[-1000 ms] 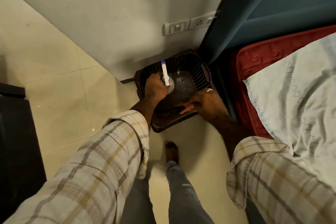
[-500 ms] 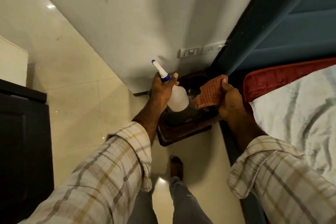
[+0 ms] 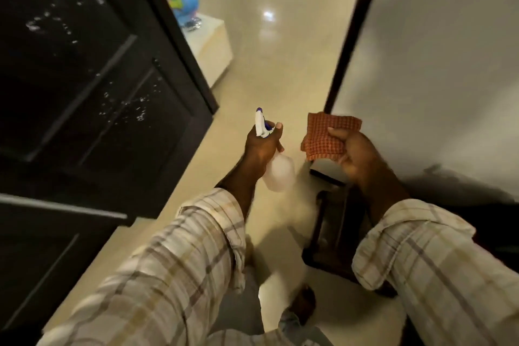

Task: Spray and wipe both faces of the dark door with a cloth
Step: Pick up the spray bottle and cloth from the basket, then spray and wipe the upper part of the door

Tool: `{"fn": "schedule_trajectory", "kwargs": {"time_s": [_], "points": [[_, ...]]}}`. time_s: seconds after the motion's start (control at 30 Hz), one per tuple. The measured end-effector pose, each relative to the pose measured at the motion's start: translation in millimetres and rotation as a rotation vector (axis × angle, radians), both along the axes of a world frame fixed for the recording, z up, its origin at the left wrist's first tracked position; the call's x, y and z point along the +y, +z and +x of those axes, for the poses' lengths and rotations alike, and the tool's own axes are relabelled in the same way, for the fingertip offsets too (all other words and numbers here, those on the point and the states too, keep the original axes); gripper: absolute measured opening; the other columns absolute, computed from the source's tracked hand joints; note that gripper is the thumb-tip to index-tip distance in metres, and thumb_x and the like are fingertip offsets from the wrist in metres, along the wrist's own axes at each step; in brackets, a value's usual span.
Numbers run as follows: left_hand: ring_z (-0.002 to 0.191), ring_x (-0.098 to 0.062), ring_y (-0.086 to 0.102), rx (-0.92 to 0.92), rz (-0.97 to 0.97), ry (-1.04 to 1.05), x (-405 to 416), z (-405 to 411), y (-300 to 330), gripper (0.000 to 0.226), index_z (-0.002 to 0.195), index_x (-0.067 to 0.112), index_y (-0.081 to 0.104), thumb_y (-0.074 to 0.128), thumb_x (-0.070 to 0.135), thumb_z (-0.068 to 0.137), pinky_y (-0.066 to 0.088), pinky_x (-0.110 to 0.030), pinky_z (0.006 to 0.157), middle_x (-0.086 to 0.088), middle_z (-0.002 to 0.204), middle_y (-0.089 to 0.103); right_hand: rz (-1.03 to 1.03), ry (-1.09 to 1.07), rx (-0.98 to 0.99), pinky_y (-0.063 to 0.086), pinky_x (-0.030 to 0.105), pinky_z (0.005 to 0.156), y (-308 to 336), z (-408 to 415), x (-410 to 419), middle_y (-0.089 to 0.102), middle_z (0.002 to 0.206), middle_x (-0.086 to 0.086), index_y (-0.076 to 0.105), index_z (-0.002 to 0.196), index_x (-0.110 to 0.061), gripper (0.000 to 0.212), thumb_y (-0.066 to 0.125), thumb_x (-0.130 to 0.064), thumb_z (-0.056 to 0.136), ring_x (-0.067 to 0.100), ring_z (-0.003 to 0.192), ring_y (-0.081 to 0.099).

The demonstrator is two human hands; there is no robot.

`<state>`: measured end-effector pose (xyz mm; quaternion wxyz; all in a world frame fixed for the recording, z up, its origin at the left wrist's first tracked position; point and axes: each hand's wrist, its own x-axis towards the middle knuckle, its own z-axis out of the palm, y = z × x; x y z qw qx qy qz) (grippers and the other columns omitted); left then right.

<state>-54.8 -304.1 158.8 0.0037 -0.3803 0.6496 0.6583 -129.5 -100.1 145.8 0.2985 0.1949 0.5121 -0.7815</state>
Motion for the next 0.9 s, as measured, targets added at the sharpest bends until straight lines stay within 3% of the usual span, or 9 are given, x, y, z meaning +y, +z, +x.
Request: {"fn": "schedule_trajectory", "kwargs": {"time_s": [0.13, 0.27, 0.33, 0.43, 0.53, 0.57, 0.63, 0.73, 0.9], "points": [[0.073, -0.019, 0.066, -0.057, -0.048, 0.187, -109.5, 16.8, 4.8, 0.028, 0.092, 0.030, 0.055, 0.064, 0.055, 0.100, 0.056, -0.032, 0.070, -0.006, 0.089, 0.068, 0.054, 0.204, 0.106, 0.064, 0.057, 0.091, 3.2, -29.8, -133.1, 0.073, 0.131, 0.021, 0.061, 0.139, -0.006, 0.033, 0.059, -0.007, 0.105, 0.042, 0.115, 0.074], [0.102, -0.029, 0.072, -0.034, -0.133, 0.393, -229.3, 26.0, 13.2, 0.045, 0.108, 0.029, 0.060, 0.067, 0.069, 0.089, 0.058, -0.045, 0.099, -0.006, 0.110, 0.071, 0.058, 0.384, 0.183, 0.058, 0.067, 0.097, 16.6, -54.4, -278.3, 0.072, 0.133, 0.025, 0.057, 0.146, -0.002, 0.039, 0.055, -0.012, 0.109, 0.050, 0.118, 0.071], [0.095, -0.024, 0.074, -0.019, -0.164, 0.491, -281.3, 28.6, 27.8, 0.056, 0.120, 0.025, 0.061, 0.067, 0.071, 0.088, 0.061, -0.040, 0.091, -0.005, 0.110, 0.072, 0.061, 0.463, 0.195, 0.056, 0.066, 0.101, 32.9, -60.2, -344.7, 0.071, 0.133, 0.023, 0.056, 0.145, -0.002, 0.039, 0.059, -0.014, 0.108, 0.048, 0.120, 0.070], [0.073, -0.015, 0.076, 0.080, -0.174, 0.569, -346.4, 24.6, 63.7, 0.045, 0.128, 0.020, 0.063, 0.065, 0.055, 0.100, 0.060, -0.029, 0.065, 0.000, 0.108, 0.076, 0.069, 0.528, 0.233, 0.060, 0.057, 0.101, 66.6, -68.2, -432.1, 0.075, 0.127, 0.015, 0.058, 0.143, -0.005, 0.038, 0.063, -0.016, 0.107, 0.038, 0.114, 0.074], [0.067, -0.020, 0.077, 0.174, -0.239, 0.620, -398.6, 19.1, 110.8, 0.040, 0.128, 0.017, 0.064, 0.066, 0.047, 0.102, 0.062, -0.029, 0.061, -0.007, 0.108, 0.075, 0.007, 0.575, 0.260, 0.064, 0.042, 0.086, 112.2, -76.2, -511.9, 0.077, 0.115, 0.010, 0.064, 0.130, -0.007, 0.023, 0.062, -0.012, 0.108, 0.029, 0.103, 0.076], [0.064, -0.021, 0.076, 0.206, -0.261, 0.628, -409.0, 16.9, 126.0, 0.030, 0.120, 0.019, 0.065, 0.067, 0.042, 0.103, 0.062, -0.028, 0.059, -0.010, 0.107, 0.074, -0.030, 0.582, 0.276, 0.064, 0.038, 0.080, 126.7, -79.4, -531.6, 0.077, 0.109, 0.009, 0.067, 0.119, -0.008, 0.013, 0.060, -0.010, 0.108, 0.026, 0.098, 0.076], [0.056, -0.021, 0.070, 0.265, -0.313, 0.673, -430.7, 11.9, 155.5, 0.012, 0.102, 0.026, 0.063, 0.067, 0.037, 0.103, 0.059, -0.029, 0.054, -0.015, 0.105, 0.073, -0.098, 0.589, 0.298, 0.064, 0.040, 0.079, 153.7, -88.3, -571.6, 0.079, 0.099, 0.008, 0.068, 0.106, -0.009, 0.012, 0.057, -0.005, 0.108, 0.027, 0.094, 0.077], [0.050, -0.020, 0.061, 0.337, -0.415, 0.773, -463.4, -1.7, 211.4, 0.015, 0.094, 0.023, 0.062, 0.067, 0.033, 0.104, 0.055, -0.032, 0.051, -0.018, 0.103, 0.074, -0.220, 0.663, 0.354, 0.065, 0.047, 0.086, 210.4, -104.7, -625.3, 0.083, 0.095, 0.006, 0.071, 0.107, -0.009, 0.014, 0.058, -0.005, 0.107, 0.027, 0.096, 0.080], [0.046, -0.018, 0.055, 0.504, -0.558, 0.901, -494.6, -36.8, 337.5, 0.020, 0.103, 0.009, 0.064, 0.067, 0.028, 0.103, 0.053, -0.031, 0.050, -0.013, 0.104, 0.077, -0.423, 0.739, 0.485, 0.065, 0.045, 0.087, 327.7, -143.3, -679.2, 0.083, 0.105, 0.004, 0.072, 0.114, -0.011, 0.015, 0.061, -0.005, 0.105, 0.025, 0.104, 0.079]]}}
